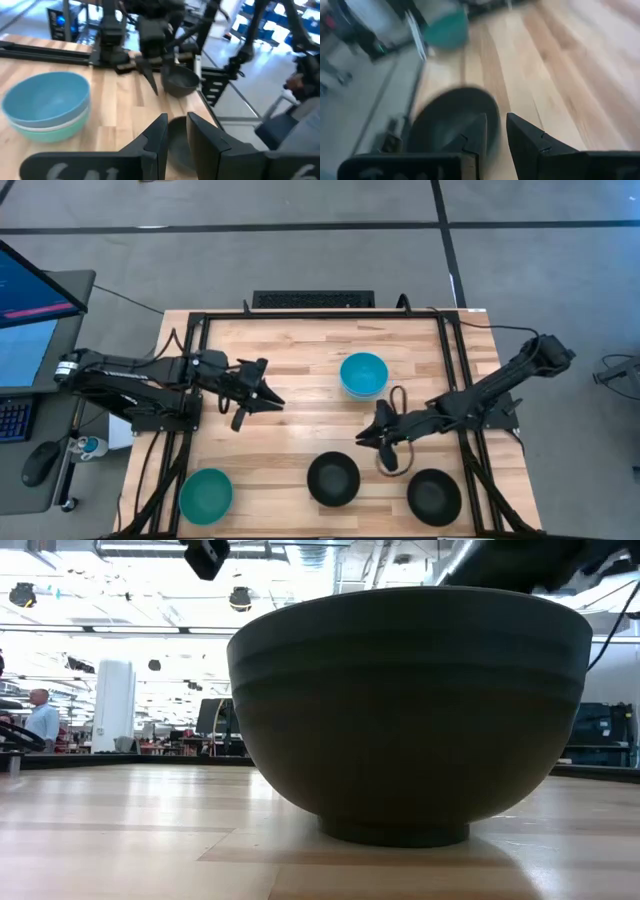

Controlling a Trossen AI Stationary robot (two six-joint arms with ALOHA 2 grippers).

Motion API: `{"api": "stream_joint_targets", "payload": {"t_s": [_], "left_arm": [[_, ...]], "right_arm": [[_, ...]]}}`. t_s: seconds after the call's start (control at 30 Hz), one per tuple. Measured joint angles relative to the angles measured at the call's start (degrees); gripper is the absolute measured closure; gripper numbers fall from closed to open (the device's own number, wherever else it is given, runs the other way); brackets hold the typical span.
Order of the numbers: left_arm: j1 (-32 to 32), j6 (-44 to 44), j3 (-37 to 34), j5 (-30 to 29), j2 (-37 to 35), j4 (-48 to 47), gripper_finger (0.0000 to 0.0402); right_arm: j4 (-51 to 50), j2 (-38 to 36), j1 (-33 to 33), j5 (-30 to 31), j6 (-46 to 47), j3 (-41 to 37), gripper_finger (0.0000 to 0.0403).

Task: Nest bowls inside each other
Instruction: Stack the left black bowl on top of the blue bowl

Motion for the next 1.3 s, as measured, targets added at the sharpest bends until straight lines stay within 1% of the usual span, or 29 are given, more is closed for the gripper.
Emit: {"api": "stream_joint_targets", "payload": {"t_s": [0.1,0.27,0.33,0.43,0.57,1.0,1.3], "left_arm": [[0.03,-0.14,-0.12,-0.40,-0.09,0.82,0.0341],[-0.01,-0.01,1.08,-0.21,-0.17,2.16,0.0341],[0.02,-0.06,1.22,-0.22,-0.17,2.27,0.0341],[0.01,-0.49,1.22,-0.21,-0.17,2.07,0.0341],[0.01,-0.54,1.22,-0.17,-0.17,2.13,0.0341],[0.01,-0.23,1.22,-0.06,-0.17,2.09,0.0341],[0.01,0.14,1.24,0.53,-0.15,1.87,0.0341]], "right_arm": [[-5.87,4.72,-1.19,-3.18,0.01,3.65,0.0305],[-5.47,9.31,-3.22,-6.79,-1.02,9.12,0.0299],[-6.71,10.07,-3.62,-7.39,-1.74,10.91,0.0294],[-11.47,11.47,-3.48,-8.64,-1.83,13.38,0.0288],[-16.87,13.94,-2.86,-8.89,-1.30,15.34,0.0280],[-15.93,21.93,-3.08,-13.22,0.01,18.73,0.0277],[-15.84,21.34,-4.86,-13.13,0.38,18.73,0.0277]]}}
